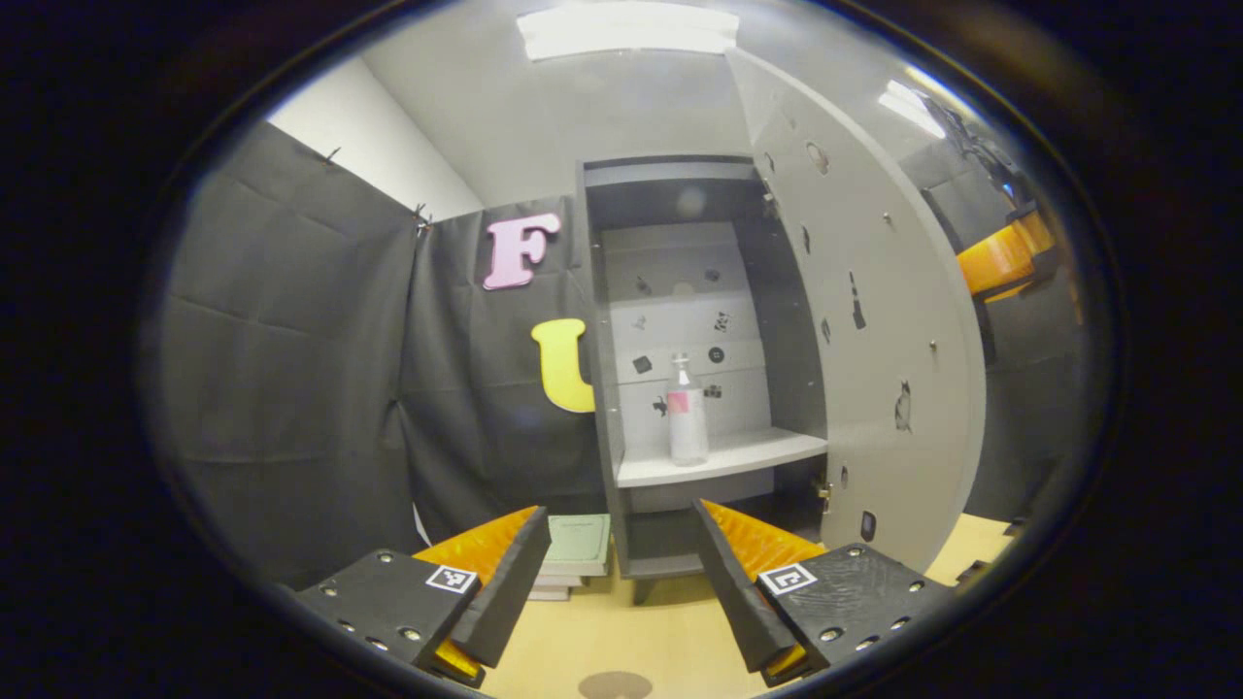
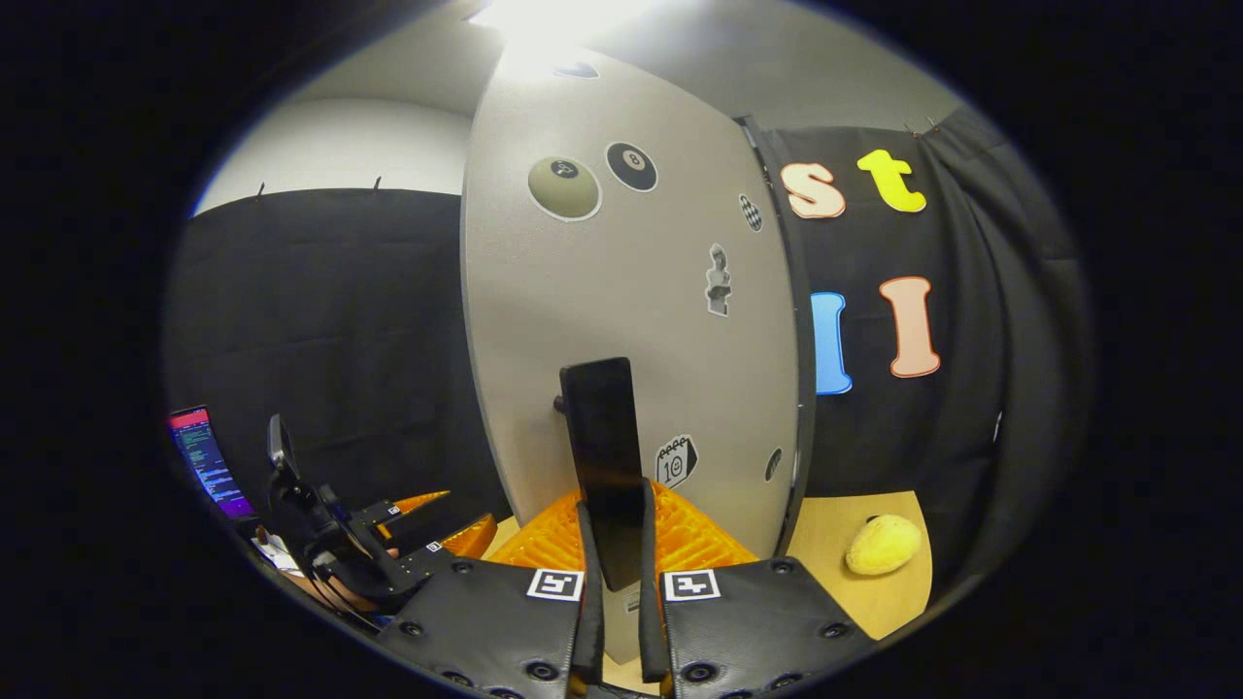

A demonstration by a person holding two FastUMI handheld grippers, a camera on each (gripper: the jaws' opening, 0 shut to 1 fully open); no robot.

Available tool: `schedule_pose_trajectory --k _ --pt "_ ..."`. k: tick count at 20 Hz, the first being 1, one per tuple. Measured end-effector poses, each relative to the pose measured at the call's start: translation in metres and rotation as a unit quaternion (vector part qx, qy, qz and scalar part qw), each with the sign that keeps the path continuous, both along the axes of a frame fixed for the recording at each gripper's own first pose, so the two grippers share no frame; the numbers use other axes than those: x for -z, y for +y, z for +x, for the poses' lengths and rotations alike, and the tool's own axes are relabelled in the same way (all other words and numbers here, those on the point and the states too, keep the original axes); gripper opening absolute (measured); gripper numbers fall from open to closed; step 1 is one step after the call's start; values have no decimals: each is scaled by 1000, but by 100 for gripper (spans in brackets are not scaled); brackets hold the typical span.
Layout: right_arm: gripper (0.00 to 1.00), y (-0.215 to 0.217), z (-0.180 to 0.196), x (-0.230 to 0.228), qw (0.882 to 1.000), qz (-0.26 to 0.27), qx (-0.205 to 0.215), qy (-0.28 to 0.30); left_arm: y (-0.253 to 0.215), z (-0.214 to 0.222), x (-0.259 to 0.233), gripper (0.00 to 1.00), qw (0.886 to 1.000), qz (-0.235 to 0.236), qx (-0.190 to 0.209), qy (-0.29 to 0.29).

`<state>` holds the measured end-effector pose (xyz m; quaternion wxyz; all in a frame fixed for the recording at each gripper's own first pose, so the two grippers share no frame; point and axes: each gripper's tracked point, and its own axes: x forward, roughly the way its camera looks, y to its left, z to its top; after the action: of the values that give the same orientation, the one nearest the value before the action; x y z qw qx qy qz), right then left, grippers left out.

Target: Open the cabinet door with the right hand, grasp the bottle in the cabinet with the left hand and place it on the coaster, then close the cabinet door with the right hand.

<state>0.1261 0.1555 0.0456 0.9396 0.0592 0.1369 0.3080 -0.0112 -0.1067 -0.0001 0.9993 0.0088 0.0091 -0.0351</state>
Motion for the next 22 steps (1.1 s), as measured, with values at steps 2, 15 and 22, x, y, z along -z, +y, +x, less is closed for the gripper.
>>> schedule_pose_trajectory --k 2,15,22 --pt "16 -6 2 1 1000 -7 11 -4 -18 1 -1 87 1000 -3 11 1" --pt "14 -41 11 0 996 20 92 -8 -88 1 -13 87 999 -5 33 -10" --pt "16 -48 -3 1 998 18 61 -12 -105 -11 -27 87 1000 2 17 -19"
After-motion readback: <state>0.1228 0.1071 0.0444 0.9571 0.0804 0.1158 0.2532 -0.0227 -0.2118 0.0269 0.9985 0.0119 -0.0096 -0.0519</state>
